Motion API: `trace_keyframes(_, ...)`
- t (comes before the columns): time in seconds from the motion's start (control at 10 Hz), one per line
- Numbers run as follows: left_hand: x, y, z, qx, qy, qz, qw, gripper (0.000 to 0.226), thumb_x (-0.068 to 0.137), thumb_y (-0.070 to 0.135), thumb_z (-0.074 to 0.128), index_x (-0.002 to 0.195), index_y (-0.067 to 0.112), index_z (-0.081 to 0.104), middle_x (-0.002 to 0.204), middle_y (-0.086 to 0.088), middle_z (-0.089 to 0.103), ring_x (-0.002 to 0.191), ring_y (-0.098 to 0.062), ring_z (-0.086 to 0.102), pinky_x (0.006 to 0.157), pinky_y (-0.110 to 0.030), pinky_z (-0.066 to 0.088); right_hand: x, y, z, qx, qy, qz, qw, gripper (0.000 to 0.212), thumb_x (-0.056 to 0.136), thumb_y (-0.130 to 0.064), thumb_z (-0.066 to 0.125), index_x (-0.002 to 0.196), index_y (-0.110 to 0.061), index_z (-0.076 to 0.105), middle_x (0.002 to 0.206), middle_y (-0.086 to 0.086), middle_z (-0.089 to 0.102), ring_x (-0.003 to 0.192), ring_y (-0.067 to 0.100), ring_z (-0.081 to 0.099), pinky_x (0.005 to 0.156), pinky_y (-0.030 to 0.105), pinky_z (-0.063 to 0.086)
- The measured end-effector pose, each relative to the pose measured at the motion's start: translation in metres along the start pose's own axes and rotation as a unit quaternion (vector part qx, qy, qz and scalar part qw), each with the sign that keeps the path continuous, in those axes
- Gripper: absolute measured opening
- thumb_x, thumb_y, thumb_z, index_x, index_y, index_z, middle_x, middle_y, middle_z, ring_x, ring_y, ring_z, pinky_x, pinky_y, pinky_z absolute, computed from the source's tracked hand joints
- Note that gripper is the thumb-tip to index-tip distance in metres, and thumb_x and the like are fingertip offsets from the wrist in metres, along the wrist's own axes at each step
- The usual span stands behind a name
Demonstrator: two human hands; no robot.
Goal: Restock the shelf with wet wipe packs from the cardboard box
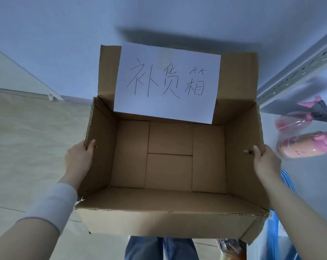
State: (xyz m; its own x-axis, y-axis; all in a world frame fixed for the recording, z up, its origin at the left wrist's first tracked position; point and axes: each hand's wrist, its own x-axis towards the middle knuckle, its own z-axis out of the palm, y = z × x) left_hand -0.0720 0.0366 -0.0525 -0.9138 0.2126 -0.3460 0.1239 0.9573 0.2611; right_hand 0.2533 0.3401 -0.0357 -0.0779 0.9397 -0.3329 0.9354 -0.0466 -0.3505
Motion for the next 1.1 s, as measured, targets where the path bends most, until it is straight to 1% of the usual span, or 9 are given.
trace_keyframes(0.1, 0.008, 0.001, 0.007, 0.010, 0.001, 0.001, 1.000, 0.044, 0.097, 0.035, 0.042, 0.094, -0.005, 0.062, 0.096, -0.035, 0.062, 0.096, -0.049, 0.056, 0.077, -0.044, 0.042, 0.005, 0.003, 0.010, -0.006, -0.008, 0.017, 1.000, 0.036, 0.100, -0.024, 0.037, 0.107, 0.007, 0.054, 0.112, 0.032, 0.059, 0.107, 0.047, 0.052, 0.074, 0.037, 0.034)
trace_keyframes(0.2, 0.014, 0.004, 0.011, 0.011, 0.003, 0.004, 1.000, 0.043, 0.097, 0.035, 0.042, 0.095, -0.003, 0.063, 0.096, -0.034, 0.063, 0.096, -0.048, 0.056, 0.077, -0.043, 0.042, 0.011, 0.003, 0.017, -0.017, -0.013, 0.021, 1.000, 0.038, 0.100, -0.026, 0.037, 0.108, 0.006, 0.053, 0.112, 0.031, 0.059, 0.107, 0.047, 0.052, 0.074, 0.038, 0.034)
trace_keyframes(0.3, 0.017, 0.009, 0.013, 0.009, 0.008, 0.007, 1.000, 0.041, 0.097, 0.034, 0.043, 0.094, -0.001, 0.063, 0.097, -0.034, 0.063, 0.098, -0.048, 0.056, 0.078, -0.044, 0.042, 0.015, 0.001, 0.020, -0.022, -0.016, 0.022, 0.999, 0.039, 0.100, -0.027, 0.036, 0.111, 0.008, 0.052, 0.114, 0.031, 0.059, 0.108, 0.048, 0.052, 0.080, 0.045, 0.041)
trace_keyframes(0.4, 0.019, 0.011, 0.017, 0.012, 0.010, 0.006, 1.000, 0.041, 0.097, 0.033, 0.043, 0.094, -0.002, 0.063, 0.098, -0.034, 0.062, 0.098, -0.048, 0.056, 0.078, -0.043, 0.042, 0.023, 0.001, 0.022, -0.027, -0.017, 0.022, 0.999, 0.041, 0.100, -0.028, 0.036, 0.112, 0.009, 0.051, 0.115, 0.032, 0.058, 0.109, 0.049, 0.052, 0.084, 0.047, 0.042)
trace_keyframes(0.6, 0.020, 0.010, 0.023, 0.022, -0.002, -0.005, 1.000, 0.042, 0.098, 0.034, 0.042, 0.098, -0.002, 0.064, 0.100, -0.034, 0.063, 0.100, -0.048, 0.056, 0.080, -0.044, 0.042, 0.033, -0.003, 0.023, -0.027, -0.027, 0.007, 0.999, 0.041, 0.100, -0.027, 0.036, 0.112, 0.009, 0.051, 0.116, 0.033, 0.057, 0.110, 0.048, 0.052, 0.086, 0.045, 0.042)
trace_keyframes(0.8, 0.025, 0.013, 0.023, 0.000, -0.019, -0.022, 1.000, 0.041, 0.098, 0.033, 0.041, 0.099, -0.002, 0.062, 0.104, -0.033, 0.061, 0.104, -0.047, 0.054, 0.082, -0.043, 0.042, 0.037, -0.003, 0.023, -0.022, -0.036, 0.009, 0.999, 0.040, 0.100, -0.026, 0.036, 0.115, 0.008, 0.050, 0.117, 0.033, 0.057, 0.110, 0.047, 0.051, 0.086, 0.043, 0.042)
trace_keyframes(0.9, 0.023, 0.014, 0.019, -0.023, -0.044, -0.033, 0.998, 0.041, 0.098, 0.033, 0.041, 0.116, -0.001, 0.054, 0.117, -0.029, 0.059, 0.112, -0.045, 0.052, 0.089, -0.044, 0.041, 0.035, -0.006, 0.017, -0.025, -0.059, 0.024, 0.998, 0.044, 0.100, -0.029, 0.038, 0.125, 0.006, 0.046, 0.125, 0.030, 0.054, 0.116, 0.045, 0.050, 0.090, 0.043, 0.042)
trace_keyframes(1.0, 0.014, 0.028, 0.009, -0.037, -0.017, -0.010, 0.999, 0.054, 0.095, 0.032, 0.048, 0.138, 0.002, 0.034, 0.135, -0.023, 0.048, 0.126, -0.040, 0.044, 0.102, -0.047, 0.037, 0.030, -0.016, 0.008, -0.032, -0.032, 0.024, 0.999, 0.055, 0.097, -0.032, 0.043, 0.140, 0.000, 0.030, 0.139, 0.026, 0.044, 0.126, 0.042, 0.044, 0.100, 0.045, 0.039)
trace_keyframes(1.1, -0.002, 0.057, -0.006, 0.005, 0.029, 0.079, 0.996, 0.059, 0.094, 0.034, 0.047, 0.141, 0.004, 0.029, 0.140, -0.022, 0.041, 0.131, -0.038, 0.037, 0.107, -0.050, 0.031, 0.013, -0.043, -0.002, -0.060, 0.011, -0.092, 0.994, 0.062, 0.095, -0.035, 0.044, 0.145, -0.004, 0.025, 0.147, 0.023, 0.033, 0.135, 0.040, 0.033, 0.110, 0.051, 0.030)
